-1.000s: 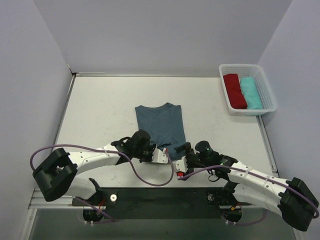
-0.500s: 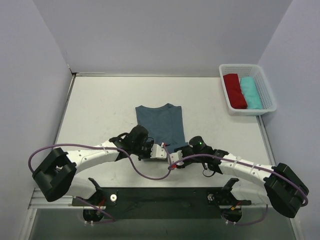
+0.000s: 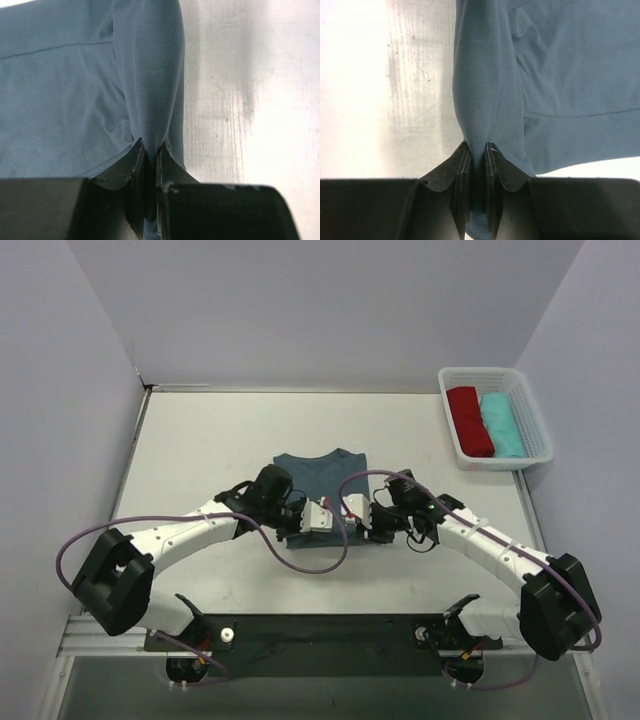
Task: Roll the t-shirts
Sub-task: Roll the T-shirt to the center of the board.
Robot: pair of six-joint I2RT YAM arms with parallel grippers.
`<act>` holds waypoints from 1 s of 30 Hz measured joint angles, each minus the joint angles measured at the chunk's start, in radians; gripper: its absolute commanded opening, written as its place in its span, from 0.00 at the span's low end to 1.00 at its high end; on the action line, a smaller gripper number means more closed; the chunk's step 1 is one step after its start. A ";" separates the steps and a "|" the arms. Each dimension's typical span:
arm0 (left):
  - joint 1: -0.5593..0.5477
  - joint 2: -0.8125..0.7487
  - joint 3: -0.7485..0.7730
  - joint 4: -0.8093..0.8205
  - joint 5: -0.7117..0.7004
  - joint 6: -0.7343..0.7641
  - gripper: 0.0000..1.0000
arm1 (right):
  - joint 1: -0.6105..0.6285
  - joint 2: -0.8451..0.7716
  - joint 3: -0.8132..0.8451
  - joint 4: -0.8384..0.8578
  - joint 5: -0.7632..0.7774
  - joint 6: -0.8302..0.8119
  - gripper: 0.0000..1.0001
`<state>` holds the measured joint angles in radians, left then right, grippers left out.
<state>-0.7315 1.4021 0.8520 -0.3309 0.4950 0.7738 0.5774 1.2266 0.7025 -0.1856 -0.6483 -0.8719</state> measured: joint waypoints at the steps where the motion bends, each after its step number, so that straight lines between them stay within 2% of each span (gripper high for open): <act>1: 0.011 0.020 0.026 -0.024 0.016 0.006 0.04 | -0.014 0.023 0.021 -0.027 -0.018 0.009 0.08; 6: 0.056 0.171 0.191 -0.204 0.120 0.055 0.03 | -0.116 0.225 0.175 -0.203 -0.153 0.055 0.09; 11: 0.085 0.254 0.259 -0.300 0.192 0.089 0.01 | -0.193 0.427 0.353 -0.358 -0.256 0.055 0.09; 21: 0.148 0.344 0.301 -0.340 0.252 0.075 0.00 | -0.209 0.731 0.660 -0.727 -0.341 -0.132 0.09; 30: 0.192 0.497 0.394 -0.367 0.294 0.042 0.01 | -0.218 0.943 0.827 -0.913 -0.352 -0.188 0.11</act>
<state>-0.5396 1.8996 1.2457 -0.6983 0.7895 0.8154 0.3595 2.1700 1.5295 -1.0988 -1.0004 -1.0603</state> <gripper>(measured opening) 0.160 0.131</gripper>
